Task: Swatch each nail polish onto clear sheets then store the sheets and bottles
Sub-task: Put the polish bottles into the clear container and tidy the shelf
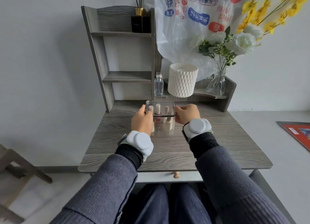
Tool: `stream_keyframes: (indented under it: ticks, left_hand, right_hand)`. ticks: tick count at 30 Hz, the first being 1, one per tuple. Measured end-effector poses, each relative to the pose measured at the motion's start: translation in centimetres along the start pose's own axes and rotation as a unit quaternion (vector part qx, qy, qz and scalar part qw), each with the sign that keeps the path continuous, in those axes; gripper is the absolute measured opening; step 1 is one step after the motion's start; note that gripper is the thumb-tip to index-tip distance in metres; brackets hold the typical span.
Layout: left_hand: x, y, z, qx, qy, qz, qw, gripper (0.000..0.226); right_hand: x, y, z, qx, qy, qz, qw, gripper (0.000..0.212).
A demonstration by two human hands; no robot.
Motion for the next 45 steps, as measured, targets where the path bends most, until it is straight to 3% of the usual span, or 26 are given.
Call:
stream_keyframes:
  ticks: [11, 17, 21, 25, 45]
  left_hand:
    - [2.0, 5.2, -2.7, 0.057, -0.006, -0.007, 0.998, 0.049]
    - [4.8, 8.4, -3.5, 0.104, -0.059, 0.002, 0.993, 0.048]
    - [6.6, 10.3, -4.4, 0.138, -0.097, 0.025, 0.985, 0.023]
    - [8.0, 12.2, -5.5, 0.172, -0.111, 0.036, 0.978, 0.036]
    - [8.6, 14.6, -12.2, 0.156, -0.116, 0.059, 0.979, 0.023]
  right_hand:
    - [-6.3, -3.3, -1.2, -0.012, 0.065, -0.015, 0.998, 0.040]
    - [-10.6, -4.1, -1.5, 0.009, 0.132, -0.020, 0.991, 0.036]
    - [-13.1, -4.8, -1.5, 0.023, 0.162, -0.041, 0.986, 0.043]
    - [-15.6, -5.4, -1.4, 0.027, 0.193, -0.060, 0.979, 0.037]
    - [-19.4, -9.4, -5.2, 0.009, 0.228, -0.063, 0.972, 0.037]
Point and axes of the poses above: each hand's wrist, its own z-axis away from the middle knuckle, its own y-axis out of the back of the hand, x = y × z, the point moved 5 cm from there along -z, towards the middle knuckle, and after that the axes turned 6 degrees about -x, right-handed, at the moved point
